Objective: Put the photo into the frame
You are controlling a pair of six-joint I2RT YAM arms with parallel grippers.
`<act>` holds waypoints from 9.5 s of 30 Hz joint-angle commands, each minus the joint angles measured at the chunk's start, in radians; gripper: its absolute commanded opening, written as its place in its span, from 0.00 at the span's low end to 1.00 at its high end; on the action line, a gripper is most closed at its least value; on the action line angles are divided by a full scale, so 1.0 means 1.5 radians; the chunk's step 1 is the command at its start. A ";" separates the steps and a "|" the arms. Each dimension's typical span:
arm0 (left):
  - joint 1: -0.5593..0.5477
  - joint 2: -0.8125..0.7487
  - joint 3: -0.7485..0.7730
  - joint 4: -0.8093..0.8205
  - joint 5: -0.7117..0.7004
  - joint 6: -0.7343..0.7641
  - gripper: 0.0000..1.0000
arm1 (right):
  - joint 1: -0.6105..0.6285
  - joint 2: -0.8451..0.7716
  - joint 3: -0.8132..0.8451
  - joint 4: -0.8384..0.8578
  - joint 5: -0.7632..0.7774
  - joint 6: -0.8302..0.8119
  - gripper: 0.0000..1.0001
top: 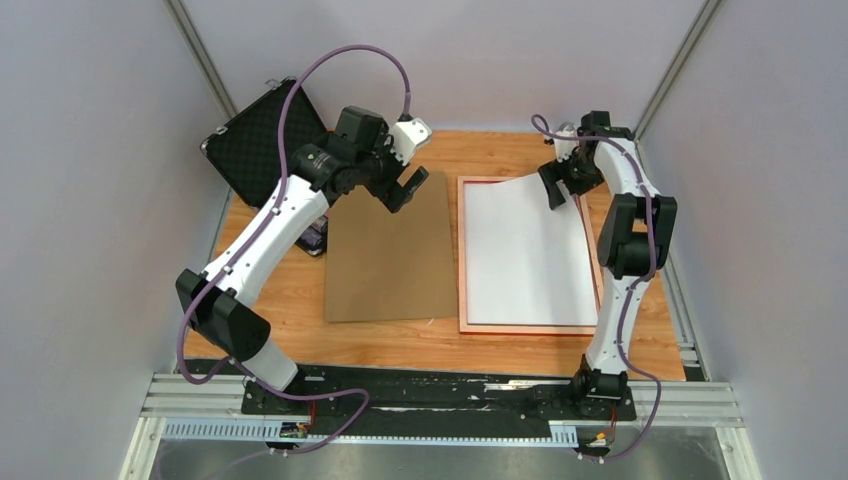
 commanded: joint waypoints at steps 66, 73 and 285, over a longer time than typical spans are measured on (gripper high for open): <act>-0.215 0.360 0.042 0.303 0.147 -0.140 1.00 | -0.080 -0.061 -0.112 0.073 -0.407 0.150 0.94; -0.238 0.434 0.079 0.304 0.144 -0.146 1.00 | -0.082 -0.064 -0.124 0.077 -0.401 0.146 0.94; -0.233 0.166 -0.052 0.149 0.023 -0.087 1.00 | -0.069 -0.376 -0.479 0.301 -0.252 0.233 1.00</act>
